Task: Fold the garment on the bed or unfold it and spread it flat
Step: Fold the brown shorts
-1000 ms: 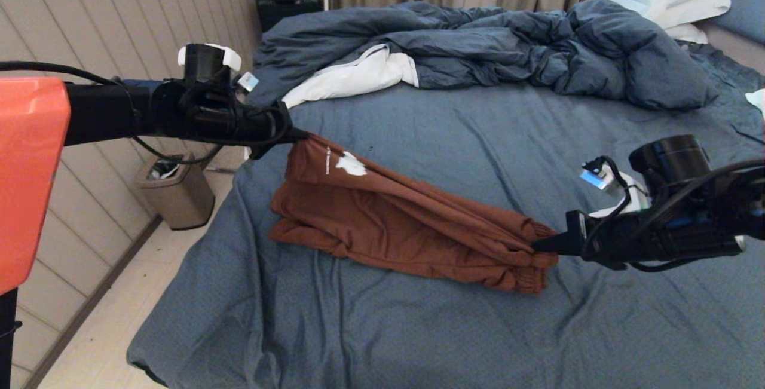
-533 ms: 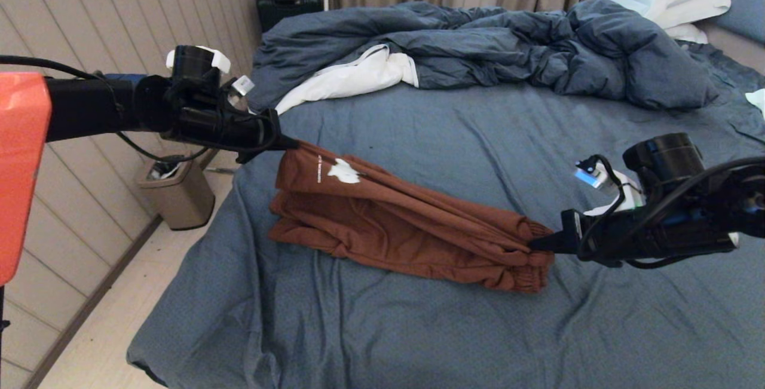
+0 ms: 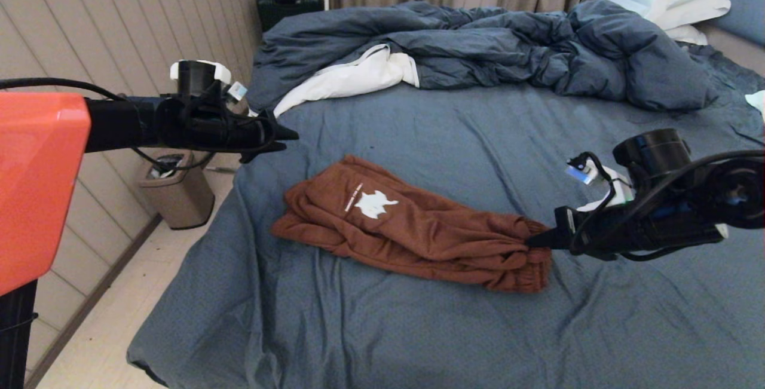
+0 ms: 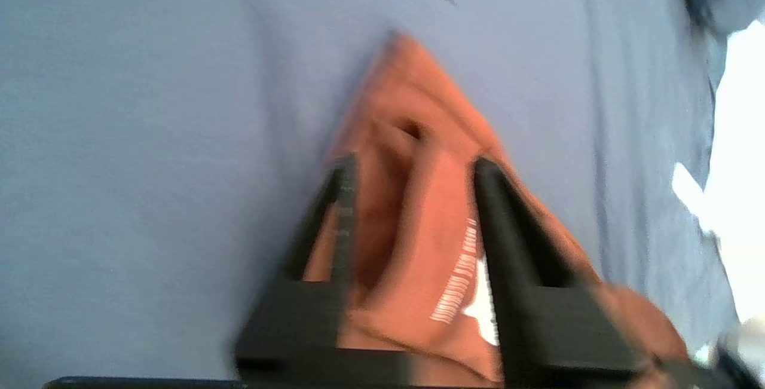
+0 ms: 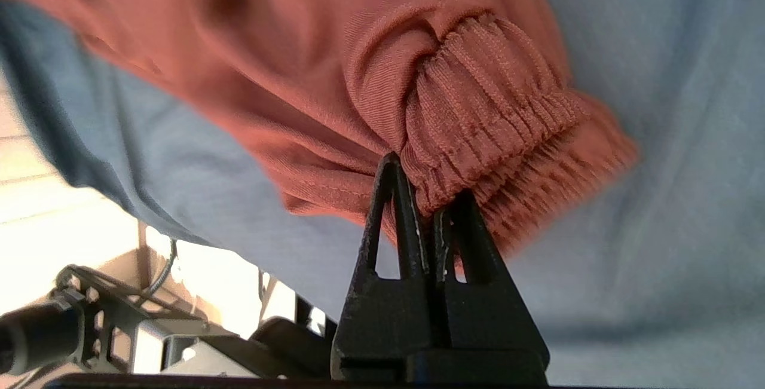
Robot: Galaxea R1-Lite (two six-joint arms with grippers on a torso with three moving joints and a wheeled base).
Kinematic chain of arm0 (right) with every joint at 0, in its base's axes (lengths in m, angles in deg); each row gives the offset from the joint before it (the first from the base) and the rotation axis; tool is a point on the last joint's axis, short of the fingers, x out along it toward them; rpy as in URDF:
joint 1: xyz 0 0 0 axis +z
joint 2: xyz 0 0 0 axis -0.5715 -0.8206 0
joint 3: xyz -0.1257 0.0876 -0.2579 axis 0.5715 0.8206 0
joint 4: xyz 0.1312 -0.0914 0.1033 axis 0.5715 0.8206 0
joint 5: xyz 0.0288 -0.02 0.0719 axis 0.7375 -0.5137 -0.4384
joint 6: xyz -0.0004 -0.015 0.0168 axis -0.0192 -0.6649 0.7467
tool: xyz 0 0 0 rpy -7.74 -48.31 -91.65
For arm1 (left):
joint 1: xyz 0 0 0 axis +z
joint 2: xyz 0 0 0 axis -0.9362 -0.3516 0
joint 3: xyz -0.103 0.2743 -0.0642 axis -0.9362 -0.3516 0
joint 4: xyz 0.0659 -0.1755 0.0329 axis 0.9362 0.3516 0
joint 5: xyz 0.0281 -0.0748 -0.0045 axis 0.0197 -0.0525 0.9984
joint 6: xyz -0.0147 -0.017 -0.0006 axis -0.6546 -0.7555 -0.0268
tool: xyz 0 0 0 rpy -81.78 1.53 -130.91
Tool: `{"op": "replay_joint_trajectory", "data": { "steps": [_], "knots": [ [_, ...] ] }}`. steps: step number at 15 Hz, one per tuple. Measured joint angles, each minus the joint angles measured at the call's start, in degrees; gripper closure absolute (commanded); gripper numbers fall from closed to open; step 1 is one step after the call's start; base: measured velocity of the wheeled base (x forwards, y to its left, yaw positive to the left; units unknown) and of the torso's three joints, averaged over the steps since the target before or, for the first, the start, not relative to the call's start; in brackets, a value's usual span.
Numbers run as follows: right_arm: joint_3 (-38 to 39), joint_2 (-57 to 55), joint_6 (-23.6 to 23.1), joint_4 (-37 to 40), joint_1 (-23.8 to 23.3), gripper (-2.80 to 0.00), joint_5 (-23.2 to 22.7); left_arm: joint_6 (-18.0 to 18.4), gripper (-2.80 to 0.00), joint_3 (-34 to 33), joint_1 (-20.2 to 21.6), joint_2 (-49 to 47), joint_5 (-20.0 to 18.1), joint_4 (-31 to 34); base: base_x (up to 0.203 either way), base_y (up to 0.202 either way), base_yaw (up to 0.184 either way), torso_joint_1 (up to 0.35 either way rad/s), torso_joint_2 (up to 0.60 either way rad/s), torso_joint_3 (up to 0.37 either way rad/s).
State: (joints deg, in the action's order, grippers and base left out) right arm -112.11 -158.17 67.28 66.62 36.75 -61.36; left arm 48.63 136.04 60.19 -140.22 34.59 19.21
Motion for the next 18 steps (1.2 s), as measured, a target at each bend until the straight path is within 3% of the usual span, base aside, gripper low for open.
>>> {"op": "replay_joint_trajectory", "data": {
  "steps": [12,13,14,18],
  "knots": [
    [-0.94,0.46,0.62,-0.09,1.33,0.0,-0.22,1.86,-2.8,-13.69,1.44,11.62,-0.83,1.29,0.0,0.0,0.0,0.0,0.0,0.0],
    [-0.96,0.51,0.62,-0.11,1.44,0.0,-0.22,2.2,-0.44,-14.66,1.71,12.35,-0.83,1.27,0.0,0.0,0.0,0.0,0.0,0.0],
    [-0.96,0.62,0.63,-0.09,1.67,0.0,-0.22,2.52,0.0,-15.67,1.84,13.09,-0.78,1.29,0.0,0.0,0.0,0.0,0.0,0.0],
    [-0.8,1.04,0.52,-0.11,2.37,0.0,-0.24,2.87,0.0,-19.48,1.62,17.11,-0.51,1.43,0.0,0.0,0.0,0.0,0.0,0.0]
  ]
}}
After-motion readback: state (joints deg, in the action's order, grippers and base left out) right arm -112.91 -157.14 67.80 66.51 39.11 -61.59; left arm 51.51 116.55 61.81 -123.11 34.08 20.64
